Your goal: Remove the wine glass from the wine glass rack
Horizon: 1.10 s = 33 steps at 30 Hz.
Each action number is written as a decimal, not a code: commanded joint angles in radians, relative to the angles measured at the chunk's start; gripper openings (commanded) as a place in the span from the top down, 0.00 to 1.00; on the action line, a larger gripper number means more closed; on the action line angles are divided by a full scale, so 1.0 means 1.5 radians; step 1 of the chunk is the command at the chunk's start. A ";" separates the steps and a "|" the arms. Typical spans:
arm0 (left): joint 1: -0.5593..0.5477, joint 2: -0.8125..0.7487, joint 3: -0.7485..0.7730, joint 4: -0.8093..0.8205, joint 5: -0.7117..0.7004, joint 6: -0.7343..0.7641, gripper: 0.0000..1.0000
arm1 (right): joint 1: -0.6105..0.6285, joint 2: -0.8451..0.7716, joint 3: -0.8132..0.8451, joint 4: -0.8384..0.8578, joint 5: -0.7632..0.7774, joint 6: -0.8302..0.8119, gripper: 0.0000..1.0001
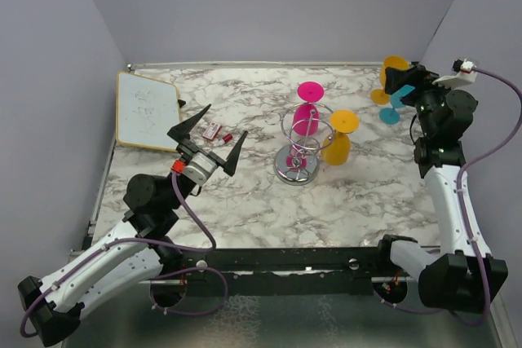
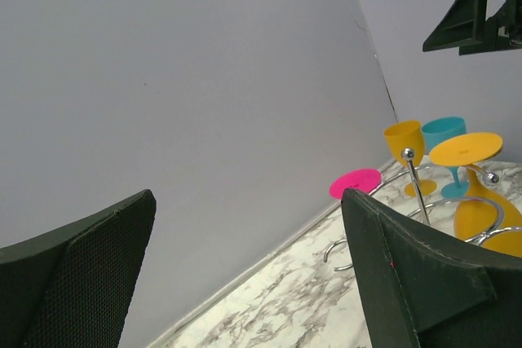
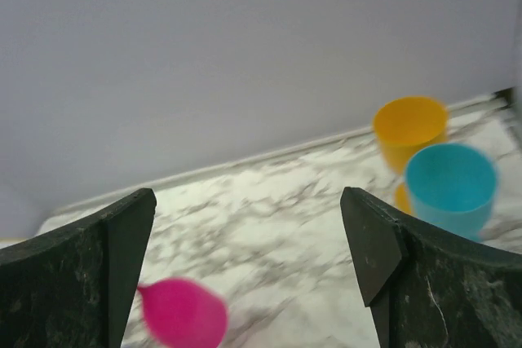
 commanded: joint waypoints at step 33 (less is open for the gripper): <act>-0.012 0.028 -0.004 0.016 0.040 -0.038 0.01 | -0.002 0.036 0.062 -0.429 -0.526 0.170 0.29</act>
